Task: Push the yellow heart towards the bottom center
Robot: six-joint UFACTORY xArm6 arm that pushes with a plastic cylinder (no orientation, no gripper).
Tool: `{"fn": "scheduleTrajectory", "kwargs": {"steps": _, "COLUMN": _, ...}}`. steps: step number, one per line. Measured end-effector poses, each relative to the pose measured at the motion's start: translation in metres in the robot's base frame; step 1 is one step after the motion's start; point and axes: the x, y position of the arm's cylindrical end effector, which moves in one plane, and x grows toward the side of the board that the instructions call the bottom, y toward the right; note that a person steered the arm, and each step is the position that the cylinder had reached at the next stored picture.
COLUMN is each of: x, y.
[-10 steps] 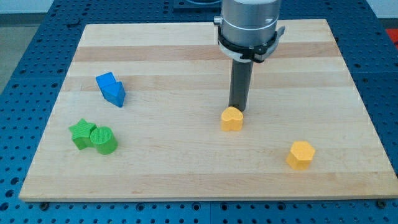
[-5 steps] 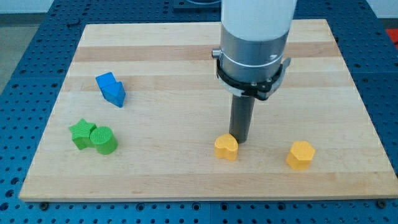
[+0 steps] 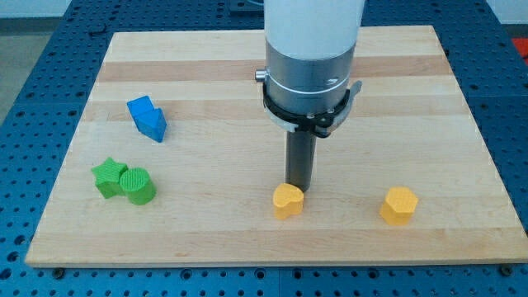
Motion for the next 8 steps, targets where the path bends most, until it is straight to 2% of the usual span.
{"fn": "scheduleTrajectory", "kwargs": {"steps": 2, "x": 0.003, "y": -0.021}}
{"fn": "scheduleTrajectory", "kwargs": {"steps": 6, "x": 0.013, "y": -0.023}}
{"fn": "scheduleTrajectory", "kwargs": {"steps": 8, "x": -0.01, "y": -0.034}}
